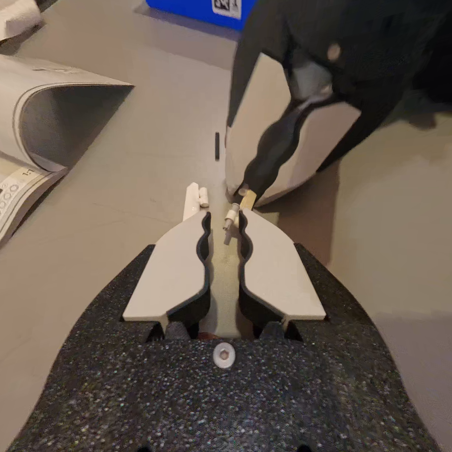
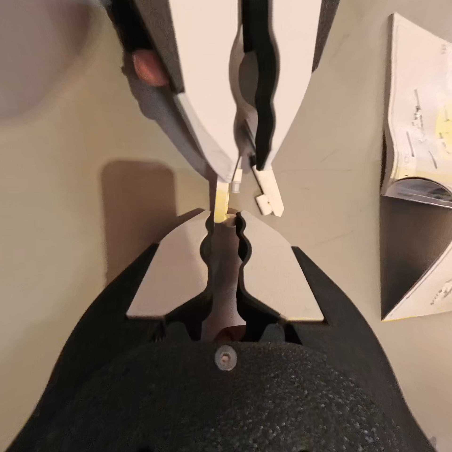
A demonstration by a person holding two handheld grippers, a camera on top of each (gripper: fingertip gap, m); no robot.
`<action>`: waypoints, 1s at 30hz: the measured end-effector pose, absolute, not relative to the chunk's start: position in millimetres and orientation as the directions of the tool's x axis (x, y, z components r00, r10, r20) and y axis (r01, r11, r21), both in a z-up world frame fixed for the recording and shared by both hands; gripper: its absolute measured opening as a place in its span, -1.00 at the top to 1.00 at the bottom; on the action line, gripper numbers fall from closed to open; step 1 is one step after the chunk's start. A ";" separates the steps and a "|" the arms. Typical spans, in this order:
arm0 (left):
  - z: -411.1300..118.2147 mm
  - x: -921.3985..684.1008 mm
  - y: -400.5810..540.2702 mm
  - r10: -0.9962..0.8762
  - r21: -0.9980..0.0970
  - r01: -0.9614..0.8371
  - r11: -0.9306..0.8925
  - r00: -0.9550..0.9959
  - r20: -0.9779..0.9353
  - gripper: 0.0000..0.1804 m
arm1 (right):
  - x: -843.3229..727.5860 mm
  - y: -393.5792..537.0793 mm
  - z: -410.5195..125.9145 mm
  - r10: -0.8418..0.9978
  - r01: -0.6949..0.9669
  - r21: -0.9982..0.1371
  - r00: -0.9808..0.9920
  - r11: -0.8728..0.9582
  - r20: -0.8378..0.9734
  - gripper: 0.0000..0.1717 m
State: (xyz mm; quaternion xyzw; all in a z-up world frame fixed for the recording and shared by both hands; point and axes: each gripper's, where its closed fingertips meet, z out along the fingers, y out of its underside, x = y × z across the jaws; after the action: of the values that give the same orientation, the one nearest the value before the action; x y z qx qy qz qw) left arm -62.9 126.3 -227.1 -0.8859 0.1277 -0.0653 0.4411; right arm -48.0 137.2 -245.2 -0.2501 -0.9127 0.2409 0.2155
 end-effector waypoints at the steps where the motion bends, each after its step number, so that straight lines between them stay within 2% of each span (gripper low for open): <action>1: -230.6 -62.8 125.7 -0.289 -0.786 -0.198 -0.586 0.957 -0.025 0.76 | -46.7 136.2 -245.5 0.549 0.354 -0.538 -0.795 0.765 0.256 0.80; 10: -238.2 -64.1 125.0 -0.288 -0.756 -0.214 -0.619 0.957 -0.036 0.86 | -58.4 148.5 -244.9 0.544 0.342 -0.520 -0.782 0.783 0.304 0.79; 22: -224.7 -77.1 130.1 -0.248 -0.779 -0.254 -0.574 0.960 -0.130 0.84 | -66.9 162.9 -243.1 0.589 0.355 -0.536 -0.723 0.766 0.362 0.74; 25: -222.0 -84.3 134.1 -0.243 -0.780 -0.238 -0.579 0.963 -0.113 0.75 | -67.9 162.5 -242.7 0.597 0.359 -0.546 -0.721 0.757 0.353 0.70; 30: -224.6 -89.6 145.2 -0.259 -0.764 -0.177 -0.621 0.966 -0.013 0.74 | -71.4 159.4 -242.0 0.612 0.360 -0.568 -0.710 0.740 0.348 0.66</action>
State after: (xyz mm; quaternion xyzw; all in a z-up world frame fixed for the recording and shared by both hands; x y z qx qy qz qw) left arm -89.6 145.2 -224.6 -0.8989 0.1214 -0.0492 0.4181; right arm -71.4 159.4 -242.0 -0.2719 -0.8939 0.2367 0.2664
